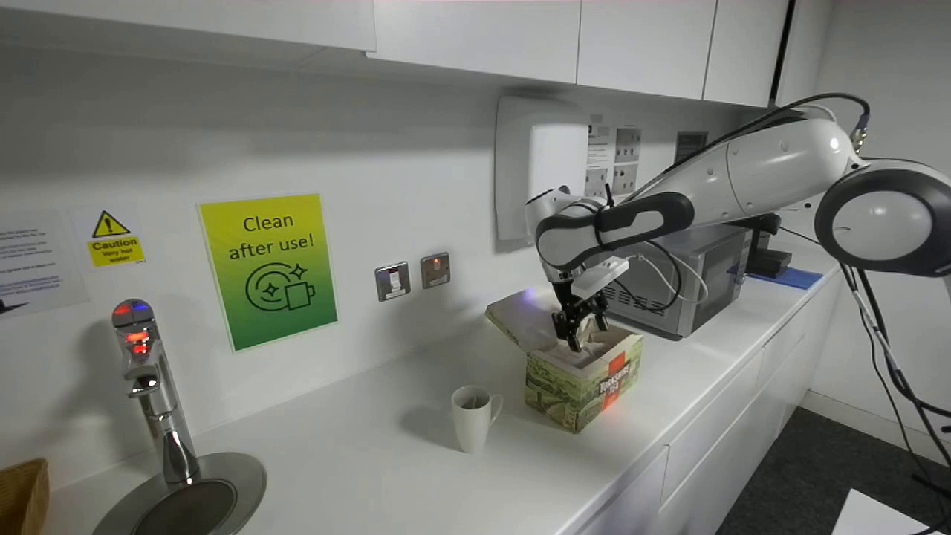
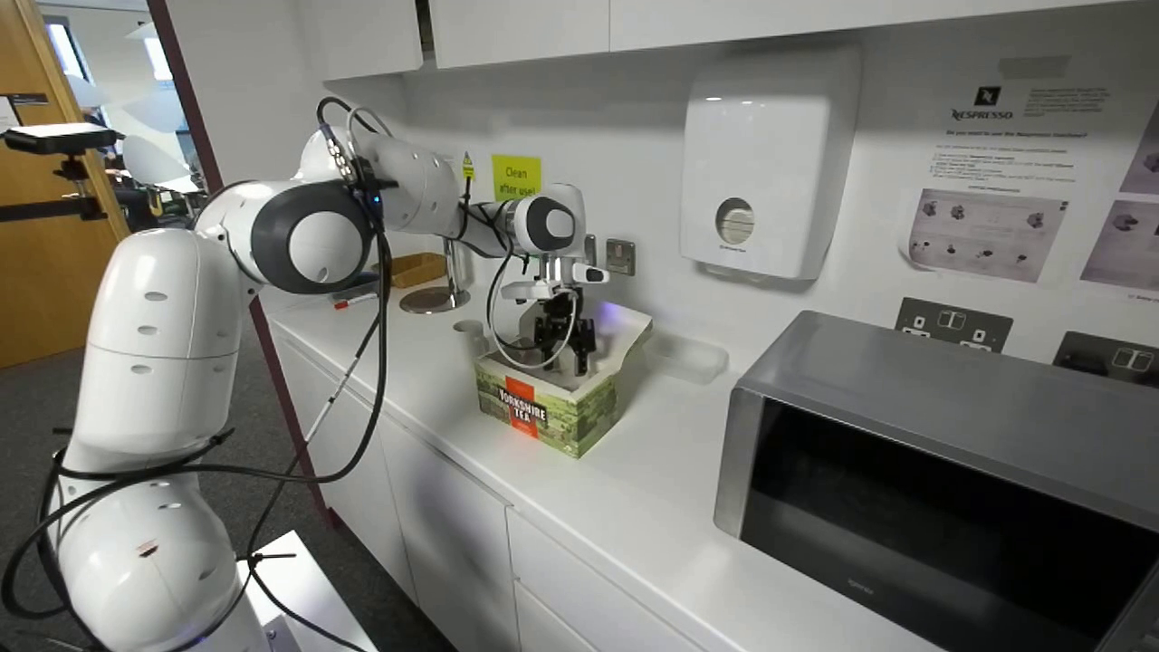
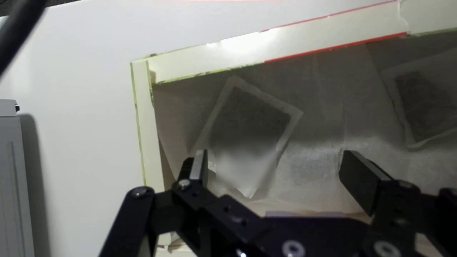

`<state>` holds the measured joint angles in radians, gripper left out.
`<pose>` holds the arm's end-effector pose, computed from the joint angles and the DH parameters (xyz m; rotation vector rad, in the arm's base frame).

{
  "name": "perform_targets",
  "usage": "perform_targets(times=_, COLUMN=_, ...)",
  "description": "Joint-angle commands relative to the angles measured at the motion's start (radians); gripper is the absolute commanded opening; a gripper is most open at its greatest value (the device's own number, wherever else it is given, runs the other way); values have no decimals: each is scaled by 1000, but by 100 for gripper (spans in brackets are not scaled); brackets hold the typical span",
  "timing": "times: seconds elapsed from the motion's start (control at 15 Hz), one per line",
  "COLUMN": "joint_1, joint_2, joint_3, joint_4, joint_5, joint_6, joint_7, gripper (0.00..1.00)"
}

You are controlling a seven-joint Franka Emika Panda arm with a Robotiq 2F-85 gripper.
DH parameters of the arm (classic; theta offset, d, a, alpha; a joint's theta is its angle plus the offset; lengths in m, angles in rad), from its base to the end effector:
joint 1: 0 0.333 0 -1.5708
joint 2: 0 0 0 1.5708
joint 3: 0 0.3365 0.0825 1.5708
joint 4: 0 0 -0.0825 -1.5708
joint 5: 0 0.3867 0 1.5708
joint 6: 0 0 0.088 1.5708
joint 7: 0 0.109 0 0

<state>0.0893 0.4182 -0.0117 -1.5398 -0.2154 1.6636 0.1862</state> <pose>0.6544 0.0304 0.4098 2.8646 -0.0807 -0.3802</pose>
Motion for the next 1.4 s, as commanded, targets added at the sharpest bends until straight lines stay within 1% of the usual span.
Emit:
perform_targets(times=0.0, joint_1=-12, joint_2=-40, joint_3=-1, joint_4=-44, joint_5=1, joint_6=25, joint_7=-18, gripper=100)
perform_targets(times=0.27, joint_1=-17, joint_2=-97, joint_3=-1, joint_4=-96, joint_5=0, joint_6=45, joint_7=-20, gripper=100)
perform_targets(times=0.6, joint_1=-32, joint_2=-136, joint_3=-1, joint_4=-129, joint_5=11, joint_6=54, joint_7=-22, gripper=100)
perform_targets(times=1.33, joint_1=-41, joint_2=-109, joint_3=-1, joint_4=-124, joint_5=15, joint_6=42, joint_7=-17, gripper=100)
